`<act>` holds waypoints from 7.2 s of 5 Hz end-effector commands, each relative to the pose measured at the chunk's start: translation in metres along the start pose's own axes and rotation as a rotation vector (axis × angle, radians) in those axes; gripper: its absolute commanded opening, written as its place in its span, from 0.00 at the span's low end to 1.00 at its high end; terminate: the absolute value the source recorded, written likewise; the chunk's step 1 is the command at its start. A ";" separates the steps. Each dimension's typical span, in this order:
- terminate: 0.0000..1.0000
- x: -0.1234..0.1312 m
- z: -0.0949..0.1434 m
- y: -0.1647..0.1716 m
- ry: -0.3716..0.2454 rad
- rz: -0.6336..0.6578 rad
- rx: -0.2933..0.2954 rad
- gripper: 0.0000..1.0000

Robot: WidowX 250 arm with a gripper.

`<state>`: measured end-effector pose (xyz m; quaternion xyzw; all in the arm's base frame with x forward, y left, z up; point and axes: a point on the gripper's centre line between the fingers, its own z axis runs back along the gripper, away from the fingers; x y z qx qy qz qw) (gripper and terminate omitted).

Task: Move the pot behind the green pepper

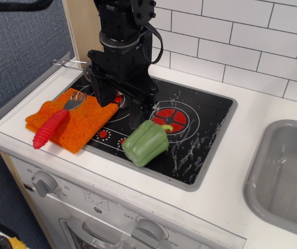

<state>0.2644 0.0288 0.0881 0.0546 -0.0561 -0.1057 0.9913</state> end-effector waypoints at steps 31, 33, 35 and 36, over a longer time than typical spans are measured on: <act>0.00 0.068 -0.005 -0.050 -0.110 -0.048 -0.051 1.00; 0.00 0.068 -0.005 -0.050 -0.110 -0.048 -0.051 1.00; 0.00 0.068 -0.005 -0.050 -0.110 -0.048 -0.051 1.00; 1.00 0.068 -0.005 -0.050 -0.110 -0.048 -0.051 1.00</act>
